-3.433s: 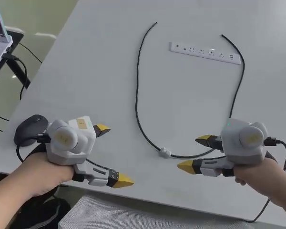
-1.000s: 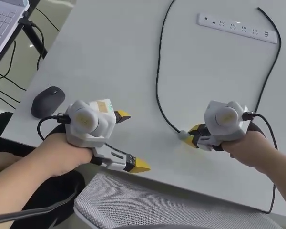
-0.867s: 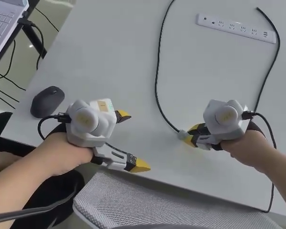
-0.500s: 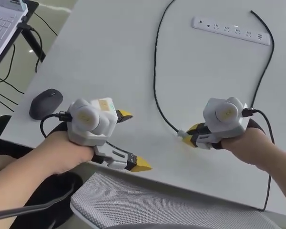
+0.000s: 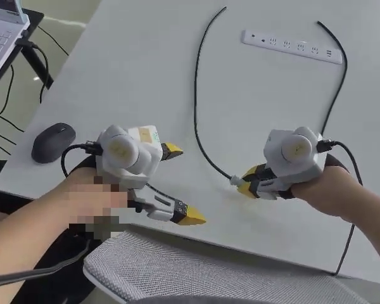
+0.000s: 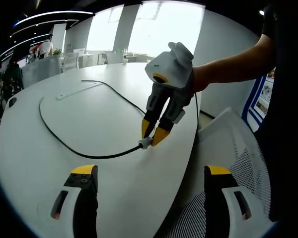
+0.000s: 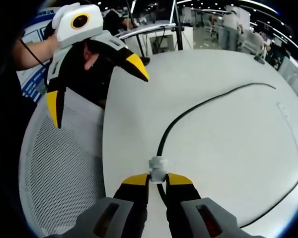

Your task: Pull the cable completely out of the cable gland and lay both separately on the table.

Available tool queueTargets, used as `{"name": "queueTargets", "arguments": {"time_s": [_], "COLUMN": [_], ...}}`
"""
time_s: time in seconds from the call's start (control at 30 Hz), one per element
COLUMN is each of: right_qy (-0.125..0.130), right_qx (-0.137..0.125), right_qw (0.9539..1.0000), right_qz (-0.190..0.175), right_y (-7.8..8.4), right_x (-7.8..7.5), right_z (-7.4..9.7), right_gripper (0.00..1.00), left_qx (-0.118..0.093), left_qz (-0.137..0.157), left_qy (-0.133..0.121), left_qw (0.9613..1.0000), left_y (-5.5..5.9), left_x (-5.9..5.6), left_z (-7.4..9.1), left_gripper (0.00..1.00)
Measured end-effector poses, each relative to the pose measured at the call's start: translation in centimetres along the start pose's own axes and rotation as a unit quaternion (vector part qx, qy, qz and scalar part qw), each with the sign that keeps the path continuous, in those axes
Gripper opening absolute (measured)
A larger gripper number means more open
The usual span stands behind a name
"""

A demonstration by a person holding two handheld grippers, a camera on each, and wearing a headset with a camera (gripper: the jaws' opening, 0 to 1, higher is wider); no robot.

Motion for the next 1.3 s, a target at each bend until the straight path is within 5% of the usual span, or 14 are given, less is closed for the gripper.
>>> {"name": "queueTargets", "arguments": {"time_s": [0.53, 0.83, 1.3], "right_qy": [-0.023, -0.033, -0.029], "right_qx": [0.009, -0.017, -0.026], "right_qw": [0.9978, 0.996, 0.9907], "right_qz": [0.061, 0.082, 0.131], "right_y": [0.5, -0.2, -0.2], "right_x": [2.7, 4.0, 4.3], "right_z": [2.4, 4.1, 5.8], "right_gripper": [0.07, 0.07, 0.07], "left_qx": [-0.022, -0.025, -0.055], "left_qz": [-0.01, -0.014, -0.015], "left_qy": [0.022, 0.042, 0.041], "left_qw": [0.9995, 0.9987, 0.9975], "left_y": [-1.5, -2.1, -3.7], "left_x": [-0.3, -1.5, -1.6], "left_z": [-2.4, -4.8, -5.8], "left_gripper": [0.84, 0.77, 0.54]}}
Point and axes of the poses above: the centre of the closed fingertips' face, and the gripper's own axes: z roughly backward along the fingers, x roughly to its left, y roughly out of its underside, the point moved 3 cm from there along z, roughly backward along the fingers, and after that the axes turned 14 degrees about -z, right-handed, at the moved point
